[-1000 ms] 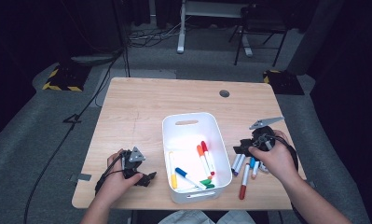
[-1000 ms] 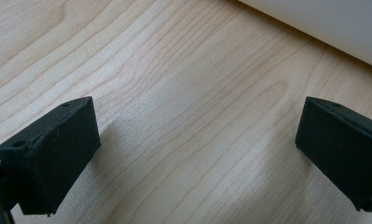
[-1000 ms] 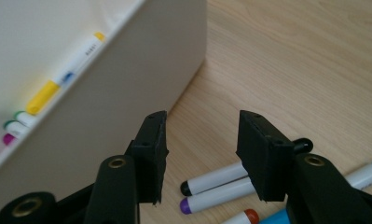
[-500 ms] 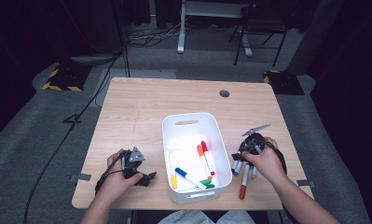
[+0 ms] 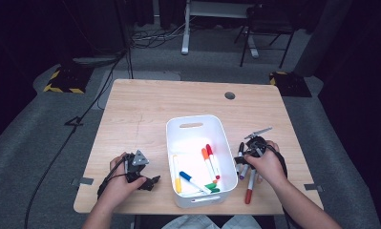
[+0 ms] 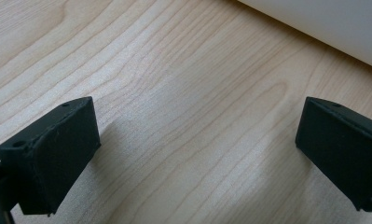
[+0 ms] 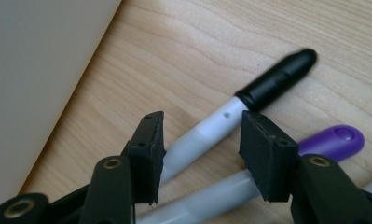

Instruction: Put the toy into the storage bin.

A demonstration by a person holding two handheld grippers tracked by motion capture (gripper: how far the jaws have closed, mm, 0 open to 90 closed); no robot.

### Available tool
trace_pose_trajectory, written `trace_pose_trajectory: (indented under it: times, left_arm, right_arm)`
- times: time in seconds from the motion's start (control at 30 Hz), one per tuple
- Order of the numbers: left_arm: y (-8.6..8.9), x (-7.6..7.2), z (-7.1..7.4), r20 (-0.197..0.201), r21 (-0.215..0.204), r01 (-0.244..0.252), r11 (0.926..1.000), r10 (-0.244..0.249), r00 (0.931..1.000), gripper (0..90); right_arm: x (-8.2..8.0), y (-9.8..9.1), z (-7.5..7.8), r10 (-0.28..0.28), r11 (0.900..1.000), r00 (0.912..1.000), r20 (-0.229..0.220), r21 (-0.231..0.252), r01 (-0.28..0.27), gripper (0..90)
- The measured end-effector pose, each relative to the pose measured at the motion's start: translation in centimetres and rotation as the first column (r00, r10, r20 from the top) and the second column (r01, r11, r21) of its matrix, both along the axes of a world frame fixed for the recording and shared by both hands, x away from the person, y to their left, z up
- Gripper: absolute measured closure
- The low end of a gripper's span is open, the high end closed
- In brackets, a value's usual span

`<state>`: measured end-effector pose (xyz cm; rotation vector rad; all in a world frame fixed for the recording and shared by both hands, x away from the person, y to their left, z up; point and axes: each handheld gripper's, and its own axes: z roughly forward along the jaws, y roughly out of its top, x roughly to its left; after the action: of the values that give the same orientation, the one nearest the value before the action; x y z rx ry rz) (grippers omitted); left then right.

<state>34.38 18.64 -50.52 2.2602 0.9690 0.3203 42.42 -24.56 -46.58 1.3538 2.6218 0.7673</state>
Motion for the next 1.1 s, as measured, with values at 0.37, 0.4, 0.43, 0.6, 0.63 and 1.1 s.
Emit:
trace_pose_trajectory:
  times: [0.37, 0.4, 0.43, 0.6, 0.63, 1.1]
  left_arm:
    - [0.0, 0.1, 0.0, 0.006, 0.0, 0.006, 1.0, -0.006, 1.0, 0.0]
    - [0.0, 0.1, 0.0, 0.007, -0.001, 0.007, 1.0, -0.007, 0.9999, 0.0]
    - [0.0, 0.0, 0.0, 0.001, 0.0, 0.001, 1.0, -0.001, 1.0, 0.0]
    - [0.0, 0.0, 0.0, 0.001, 0.0, 0.001, 1.0, -0.001, 1.0, 0.0]
    - [0.0, 0.0, 0.0, 0.001, 0.0, 0.001, 1.0, -0.001, 1.0, 0.0]
    - [0.1, 0.2, 0.0, 0.024, 0.005, 0.016, 0.9999, -0.016, 0.9996, 0.0]
  right_arm:
    - [1.5, 1.8, -0.6, -0.003, 0.9999, 0.9998, 0.021, -0.015, 0.003, 67.2]
    - [1.6, 1.9, -0.6, -0.008, 0.9999, 0.9997, 0.022, -0.013, 0.009, 69.3]
    - [1.8, 1.9, -0.7, -0.012, 0.9999, 0.9996, 0.024, -0.005, 0.012, 73.1]
    - [2.3, 1.7, -0.8, -0.028, 0.9992, 0.9993, 0.023, 0.029, 0.027, 77.0]
    - [2.3, 1.7, -0.8, -0.028, 0.9992, 0.9993, 0.023, 0.029, 0.027, 77.0]
    - [0.6, 1.6, 3.2, 0.018, 0.9978, 0.9959, 0.089, 0.062, -0.024, 77.1]
